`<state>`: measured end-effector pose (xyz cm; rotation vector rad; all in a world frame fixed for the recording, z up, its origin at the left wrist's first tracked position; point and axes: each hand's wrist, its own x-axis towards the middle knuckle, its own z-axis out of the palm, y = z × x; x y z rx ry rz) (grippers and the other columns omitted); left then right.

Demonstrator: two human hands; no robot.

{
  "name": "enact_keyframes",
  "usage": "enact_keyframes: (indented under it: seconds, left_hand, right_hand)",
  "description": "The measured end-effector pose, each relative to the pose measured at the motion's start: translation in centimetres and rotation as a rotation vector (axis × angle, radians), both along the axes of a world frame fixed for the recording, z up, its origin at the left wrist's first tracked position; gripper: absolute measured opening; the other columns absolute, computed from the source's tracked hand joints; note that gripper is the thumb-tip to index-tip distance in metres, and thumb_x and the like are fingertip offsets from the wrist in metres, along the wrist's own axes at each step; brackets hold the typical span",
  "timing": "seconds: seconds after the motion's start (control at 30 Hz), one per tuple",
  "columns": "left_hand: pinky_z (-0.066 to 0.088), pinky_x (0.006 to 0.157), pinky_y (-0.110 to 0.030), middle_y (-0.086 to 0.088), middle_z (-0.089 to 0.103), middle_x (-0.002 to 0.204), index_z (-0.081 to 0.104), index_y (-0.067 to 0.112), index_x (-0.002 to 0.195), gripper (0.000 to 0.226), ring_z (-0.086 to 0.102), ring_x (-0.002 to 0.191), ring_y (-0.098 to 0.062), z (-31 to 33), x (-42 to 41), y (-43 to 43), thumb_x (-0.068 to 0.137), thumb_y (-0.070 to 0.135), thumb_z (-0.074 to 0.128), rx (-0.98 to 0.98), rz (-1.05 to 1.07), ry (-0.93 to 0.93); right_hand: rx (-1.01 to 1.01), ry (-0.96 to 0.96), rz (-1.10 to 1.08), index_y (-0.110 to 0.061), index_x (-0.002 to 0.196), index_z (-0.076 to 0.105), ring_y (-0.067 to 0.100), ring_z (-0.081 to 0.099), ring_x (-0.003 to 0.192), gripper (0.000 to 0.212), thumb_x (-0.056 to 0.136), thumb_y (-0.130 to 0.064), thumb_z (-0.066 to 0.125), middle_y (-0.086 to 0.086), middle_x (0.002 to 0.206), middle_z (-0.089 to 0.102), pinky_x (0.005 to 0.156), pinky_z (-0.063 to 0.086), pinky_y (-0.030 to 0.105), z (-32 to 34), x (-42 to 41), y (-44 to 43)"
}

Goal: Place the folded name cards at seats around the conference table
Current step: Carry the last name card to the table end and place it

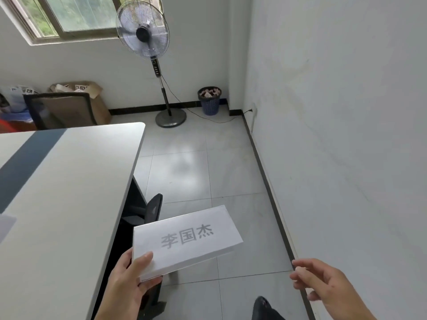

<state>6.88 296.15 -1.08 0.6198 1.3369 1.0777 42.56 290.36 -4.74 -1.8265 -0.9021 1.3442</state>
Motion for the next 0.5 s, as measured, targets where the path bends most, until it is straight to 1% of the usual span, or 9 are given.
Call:
enact_keyframes:
  seconds: [0.07, 0.13, 0.27, 0.33, 0.4, 0.5]
  left_hand:
    - [0.050, 0.070, -0.042, -0.015, 0.067, 0.102, 0.057, 0.008, 0.119, 0.061, 0.061, 0.088, -0.033, -0.7, 1.0, 4.4, 0.061, 0.015, 0.070, -0.005, 0.003, 0.004]
    - [0.049, 0.068, -0.041, -0.017, 0.066, 0.101, 0.057, 0.007, 0.118, 0.054, 0.060, 0.086, -0.034, -1.5, 2.1, 8.9, 0.066, 0.015, 0.069, -0.027, 0.021, 0.006]
    - [0.049, 0.068, -0.040, -0.024, 0.061, 0.111, 0.055, 0.006, 0.123, 0.046, 0.058, 0.088, -0.037, -3.3, 4.3, 18.0, 0.078, 0.014, 0.066, -0.095, 0.077, 0.013]
    - [0.049, 0.069, -0.041, -0.023, 0.061, 0.114, 0.054, 0.006, 0.124, 0.040, 0.058, 0.090, -0.038, -3.1, 5.5, 22.7, 0.085, 0.011, 0.060, -0.124, 0.086, 0.000]
    - [0.049, 0.071, -0.042, -0.018, 0.061, 0.108, 0.052, 0.007, 0.126, 0.047, 0.058, 0.090, -0.037, -2.8, 6.6, 27.5, 0.080, 0.012, 0.065, -0.121, 0.089, -0.017]
    - [0.049, 0.073, -0.043, -0.018, 0.059, 0.112, 0.053, 0.008, 0.126, 0.055, 0.056, 0.093, -0.038, -2.9, 7.4, 33.4, 0.073, 0.014, 0.068, -0.104, 0.131, -0.018]
  right_hand:
    - [-0.016, 0.012, -0.006, -0.012, 0.096, 0.070, 0.023, 0.073, 0.075, 0.011, 0.089, -0.009, 0.062, 0.005, 0.080, 0.078, 0.061, 0.049, 0.033, -1.0, 0.7, 4.6]
    - [-0.033, 0.021, -0.001, -0.010, 0.096, 0.070, 0.026, 0.072, 0.076, 0.011, 0.089, -0.008, 0.062, 0.006, 0.079, 0.078, 0.060, 0.047, 0.033, -2.0, 1.7, 9.6]
    - [-0.020, 0.027, 0.018, -0.012, 0.096, 0.070, 0.017, 0.073, 0.069, 0.011, 0.089, -0.009, 0.062, 0.004, 0.078, 0.078, 0.060, 0.048, 0.031, -2.7, 4.6, 20.6]
    - [0.002, 0.023, 0.046, -0.012, 0.097, 0.070, 0.018, 0.073, 0.071, 0.011, 0.089, -0.010, 0.062, 0.004, 0.079, 0.078, 0.060, 0.049, 0.030, -1.9, 6.2, 26.2]
    - [0.024, 0.012, 0.081, -0.012, 0.098, 0.070, 0.018, 0.073, 0.072, 0.011, 0.089, -0.010, 0.062, 0.004, 0.080, 0.077, 0.060, 0.049, 0.029, -1.0, 7.5, 31.8]
    - [0.045, -0.003, 0.133, -0.015, 0.099, 0.069, 0.017, 0.072, 0.074, 0.012, 0.089, -0.012, 0.063, 0.004, 0.082, 0.077, 0.062, 0.048, 0.027, 0.2, 8.9, 39.6]
